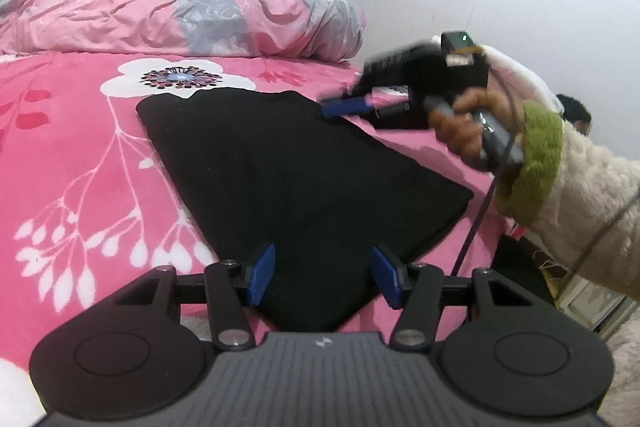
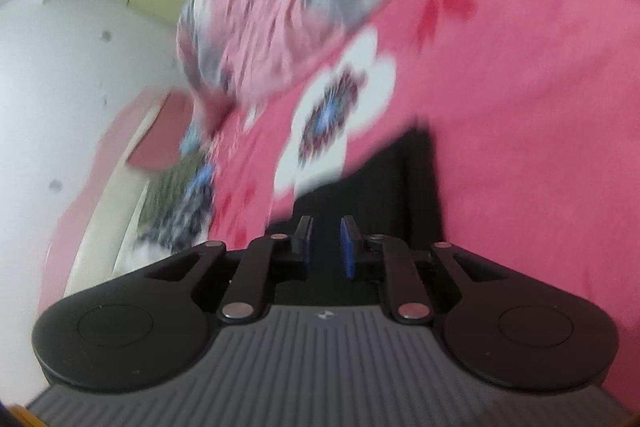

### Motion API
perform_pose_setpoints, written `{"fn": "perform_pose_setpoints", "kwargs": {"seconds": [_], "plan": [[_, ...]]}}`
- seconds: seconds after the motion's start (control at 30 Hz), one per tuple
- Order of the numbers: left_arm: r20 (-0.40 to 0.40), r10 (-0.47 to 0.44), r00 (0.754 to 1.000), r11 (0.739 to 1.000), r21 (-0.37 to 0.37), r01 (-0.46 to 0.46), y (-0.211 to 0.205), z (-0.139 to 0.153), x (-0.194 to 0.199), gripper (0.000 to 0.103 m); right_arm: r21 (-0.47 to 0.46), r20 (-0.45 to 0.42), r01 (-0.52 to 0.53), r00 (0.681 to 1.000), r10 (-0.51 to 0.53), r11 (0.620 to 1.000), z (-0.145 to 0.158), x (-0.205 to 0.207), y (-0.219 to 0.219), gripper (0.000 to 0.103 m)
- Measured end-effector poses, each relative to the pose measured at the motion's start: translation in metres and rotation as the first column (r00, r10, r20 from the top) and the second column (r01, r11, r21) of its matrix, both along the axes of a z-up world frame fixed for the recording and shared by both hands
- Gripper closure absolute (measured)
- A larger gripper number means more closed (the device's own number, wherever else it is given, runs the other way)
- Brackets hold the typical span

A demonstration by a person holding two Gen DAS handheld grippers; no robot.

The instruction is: Fold clothes

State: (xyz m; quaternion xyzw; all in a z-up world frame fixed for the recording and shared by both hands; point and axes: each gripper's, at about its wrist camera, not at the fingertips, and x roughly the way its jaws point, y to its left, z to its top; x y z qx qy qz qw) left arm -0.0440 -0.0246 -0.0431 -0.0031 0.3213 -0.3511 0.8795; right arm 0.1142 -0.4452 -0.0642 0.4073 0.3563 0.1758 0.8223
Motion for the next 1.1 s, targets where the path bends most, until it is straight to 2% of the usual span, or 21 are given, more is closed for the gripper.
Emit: {"fn": "perform_pose_setpoints", "kwargs": {"seconds": [0.07,0.13,0.17,0.2,0.23,0.27,0.33,0.4,0.47,0.5,0.53,0.63,0.7,0.73,0.8,0.87,0.9,0.97,1.03,1.1], "plan": [[0.006,-0.018,1.000,1.000,0.003,0.018,-0.003,0.001,-0.001,0.048,-0.114,-0.035,0.069,0.997,-0.073,0.991,-0.008,-0.007,-0.005,0.101],[0.013,-0.010,1.000,1.000,0.019,0.010,-0.006,0.003,-0.003,0.048,-0.216,0.012,0.215,0.976,-0.218,0.952,0.002,-0.028,-0.015,0.094],[0.015,-0.008,1.000,1.000,0.023,0.008,-0.006,0.004,-0.004,0.047,-0.264,0.041,0.287,0.957,-0.286,0.921,0.007,-0.038,-0.021,0.094],[0.017,-0.006,1.000,1.000,0.027,0.005,-0.007,0.005,-0.005,0.047,-0.269,0.083,0.309,0.951,-0.298,0.912,0.014,-0.049,-0.023,0.094],[0.019,-0.004,1.000,1.000,0.031,0.004,-0.008,0.006,-0.006,0.047,-0.245,0.107,0.295,0.955,-0.276,0.924,0.019,-0.058,-0.021,0.094],[0.022,-0.002,1.000,0.999,0.035,0.001,-0.009,0.007,-0.007,0.047,-0.219,0.113,0.236,0.970,-0.216,0.947,0.022,-0.064,-0.012,0.094],[0.030,-0.002,1.000,0.999,0.039,0.001,-0.012,0.011,-0.008,0.047,-0.176,0.119,0.103,0.989,-0.083,0.979,0.024,-0.073,0.006,0.094],[0.042,-0.005,0.999,0.999,0.039,0.004,-0.018,0.015,-0.008,0.047,-0.121,0.108,-0.045,0.992,0.058,0.992,0.015,-0.079,0.029,0.094],[0.058,-0.017,0.998,0.999,0.034,0.016,-0.026,0.016,-0.007,0.047,-0.137,0.064,-0.068,0.995,0.077,0.988,0.002,-0.085,0.038,0.094],[0.055,-0.030,0.998,0.999,0.043,0.028,-0.032,0.014,-0.007,0.047,-0.144,0.042,-0.079,0.995,0.086,0.986,-0.004,-0.088,0.042,0.097],[0.053,-0.042,0.998,0.998,0.052,0.040,-0.037,0.012,-0.006,0.047,-0.157,0.044,-0.039,0.998,0.046,0.987,-0.006,-0.100,0.035,0.102],[0.056,-0.075,0.996,0.994,0.081,0.070,-0.047,0.004,-0.015,0.046,-0.211,0.046,0.092,0.995,-0.084,0.973,-0.008,-0.138,0.015,0.103],[0.068,-0.092,0.993,0.992,0.097,0.085,-0.050,0.000,-0.022,0.043,-0.288,0.064,0.159,0.987,-0.147,0.944,0.001,-0.155,0.011,0.095],[0.071,-0.092,0.993,0.991,0.102,0.084,-0.051,0.000,-0.025,0.042,-0.337,0.071,0.191,0.982,-0.178,0.922,0.007,-0.162,0.011,0.095],[0.073,-0.089,0.993,0.991,0.108,0.081,-0.051,0.000,-0.028,0.042,-0.352,0.110,0.175,0.983,-0.145,0.919,0.017,-0.166,0.023,0.095],[0.064,-0.080,0.995,0.992,0.104,0.073,-0.049,0.001,-0.028,0.042,-0.325,0.161,0.110,0.985,-0.060,0.939,0.022,-0.162,0.041,0.095],[0.062,-0.076,0.995,0.992,0.102,0.070,-0.048,0.002,-0.029,0.042,-0.341,0.188,0.067,0.982,-0.002,0.938,0.024,-0.157,0.056,0.095],[0.060,-0.067,0.996,0.993,0.105,0.061,-0.045,0.004,-0.028,0.042,-0.442,0.204,-0.011,0.972,0.113,0.897,0.024,-0.141,0.091,0.095],[0.066,-0.057,0.996,0.993,0.107,0.050,-0.042,0.006,-0.030,0.042,-0.564,0.193,-0.064,0.959,0.207,0.823,0.020,-0.132,0.121,0.095],[0.069,-0.053,0.996,0.994,0.100,0.046,-0.039,0.008,-0.032,0.042,-0.655,0.152,-0.102,0.953,0.262,0.749,0.017,-0.143,0.132,0.095]]}}
